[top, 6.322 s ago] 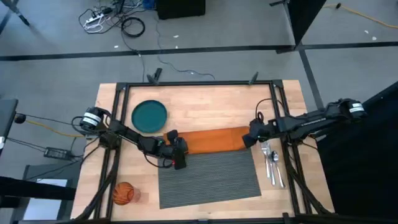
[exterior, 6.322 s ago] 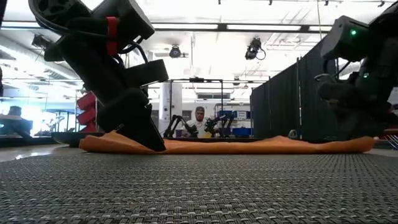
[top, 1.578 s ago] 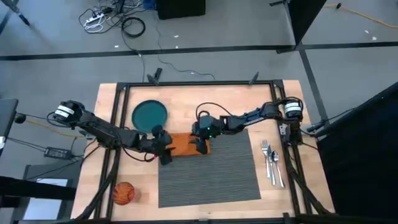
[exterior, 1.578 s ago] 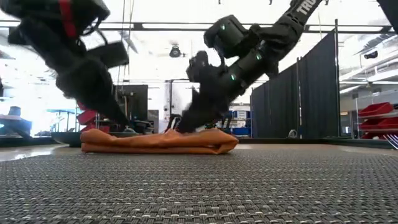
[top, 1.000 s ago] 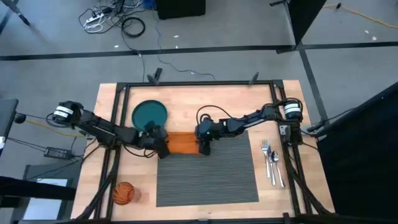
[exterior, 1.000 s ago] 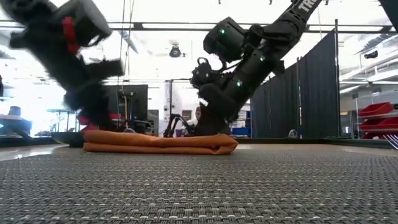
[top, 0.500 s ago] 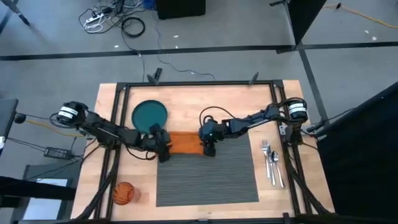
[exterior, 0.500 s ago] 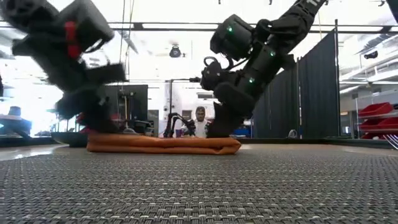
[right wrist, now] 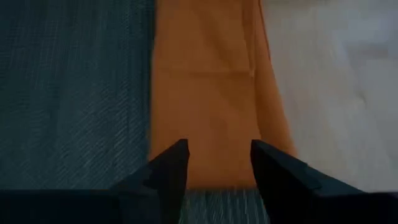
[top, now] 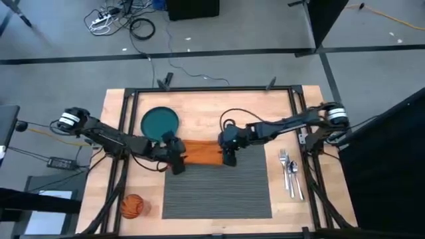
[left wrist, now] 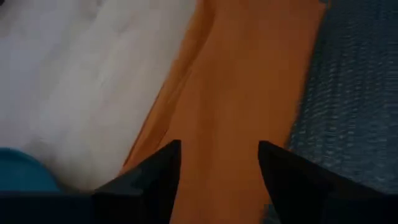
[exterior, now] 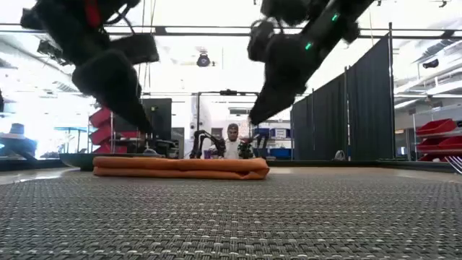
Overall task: Set table place
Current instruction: Fold the orange table napkin, then move the orange table napkin to the bottom left side of the gray placemat
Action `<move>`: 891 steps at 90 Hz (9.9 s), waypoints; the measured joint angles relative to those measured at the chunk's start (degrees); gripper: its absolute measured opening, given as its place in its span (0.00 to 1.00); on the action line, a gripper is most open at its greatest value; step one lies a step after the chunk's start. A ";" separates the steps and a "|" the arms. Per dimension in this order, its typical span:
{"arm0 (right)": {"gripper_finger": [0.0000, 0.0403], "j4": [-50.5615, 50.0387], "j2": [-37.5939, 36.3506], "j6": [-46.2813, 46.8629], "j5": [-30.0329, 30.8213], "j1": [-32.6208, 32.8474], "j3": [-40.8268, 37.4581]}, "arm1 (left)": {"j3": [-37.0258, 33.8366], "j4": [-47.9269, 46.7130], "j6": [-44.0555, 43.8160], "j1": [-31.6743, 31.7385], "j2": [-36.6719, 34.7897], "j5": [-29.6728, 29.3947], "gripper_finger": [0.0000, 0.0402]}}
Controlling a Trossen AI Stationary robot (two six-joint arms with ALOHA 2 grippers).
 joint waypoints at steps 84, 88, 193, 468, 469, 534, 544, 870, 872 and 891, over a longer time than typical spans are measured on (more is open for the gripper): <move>0.37 40.29 1.86 10.24 6.12 8.73 -29.81 | 6.13 -13.32 11.25 -3.03 10.96 6.73 0.49; 0.37 40.87 2.21 10.20 6.15 8.73 -29.81 | 5.70 -13.53 11.27 -3.03 11.70 7.10 0.49; 0.30 40.32 4.21 10.82 10.16 8.64 -29.70 | 15.00 -17.05 -43.38 -12.27 15.98 14.81 0.00; 0.28 50.38 11.09 12.99 11.53 20.89 -25.62 | 38.84 -24.18 15.91 -2.50 38.98 0.26 0.33; 0.28 50.42 11.35 13.06 11.64 20.99 -25.64 | 38.84 -24.17 15.92 -2.46 38.98 0.32 0.33; 0.28 40.03 7.81 12.13 12.95 25.25 -25.56 | 38.52 -29.31 18.83 3.18 38.63 -8.41 0.33; 0.28 39.39 6.04 11.70 13.00 24.64 -25.66 | 41.98 -30.29 18.58 2.34 38.63 -7.64 0.33; 0.28 13.14 0.38 12.69 8.52 17.71 -21.16 | 36.27 -30.48 14.29 4.38 36.09 14.78 0.33; 0.28 13.14 0.38 12.69 8.59 17.74 -21.18 | 35.92 -30.47 14.33 4.43 36.09 14.82 0.33; 0.28 13.28 0.32 12.75 8.63 17.93 -21.25 | 34.97 -33.69 14.29 4.92 36.07 13.61 0.33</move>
